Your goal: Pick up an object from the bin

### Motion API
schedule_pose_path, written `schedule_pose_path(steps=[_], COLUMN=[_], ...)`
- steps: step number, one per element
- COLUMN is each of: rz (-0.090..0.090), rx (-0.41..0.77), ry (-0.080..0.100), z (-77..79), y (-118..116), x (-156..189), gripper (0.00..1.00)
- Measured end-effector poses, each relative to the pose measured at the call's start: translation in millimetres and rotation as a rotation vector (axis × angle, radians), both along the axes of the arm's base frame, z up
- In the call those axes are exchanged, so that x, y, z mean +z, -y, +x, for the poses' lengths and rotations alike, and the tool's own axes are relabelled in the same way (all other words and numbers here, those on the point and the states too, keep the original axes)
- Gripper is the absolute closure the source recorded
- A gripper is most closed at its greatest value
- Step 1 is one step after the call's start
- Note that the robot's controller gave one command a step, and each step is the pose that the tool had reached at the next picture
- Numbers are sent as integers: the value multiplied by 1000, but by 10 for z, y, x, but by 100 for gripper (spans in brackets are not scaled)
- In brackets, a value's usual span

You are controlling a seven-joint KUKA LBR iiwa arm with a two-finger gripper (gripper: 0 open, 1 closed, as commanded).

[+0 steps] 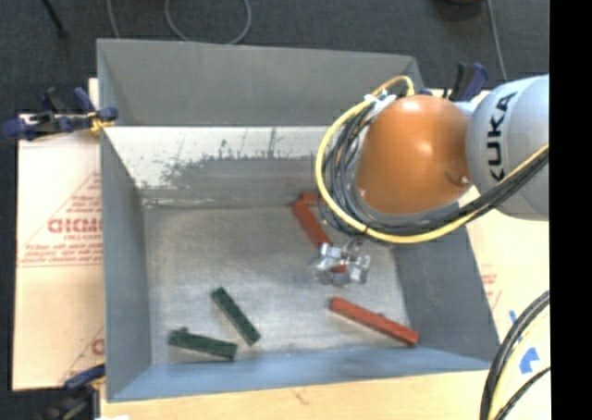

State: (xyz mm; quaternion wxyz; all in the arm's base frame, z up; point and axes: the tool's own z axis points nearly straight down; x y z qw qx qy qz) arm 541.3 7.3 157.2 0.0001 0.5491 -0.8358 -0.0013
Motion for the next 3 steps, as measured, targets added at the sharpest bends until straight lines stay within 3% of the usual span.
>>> schedule_pose_path(steps=[1, 2, 3], rz=[-1, 2, 2], rx=[-461, -894, -881], ry=[2, 5, 6], z=[-406, -534, -670], y=[-8, -376, -628], x=[55, 330, 668], gripper=[100, 100, 100])
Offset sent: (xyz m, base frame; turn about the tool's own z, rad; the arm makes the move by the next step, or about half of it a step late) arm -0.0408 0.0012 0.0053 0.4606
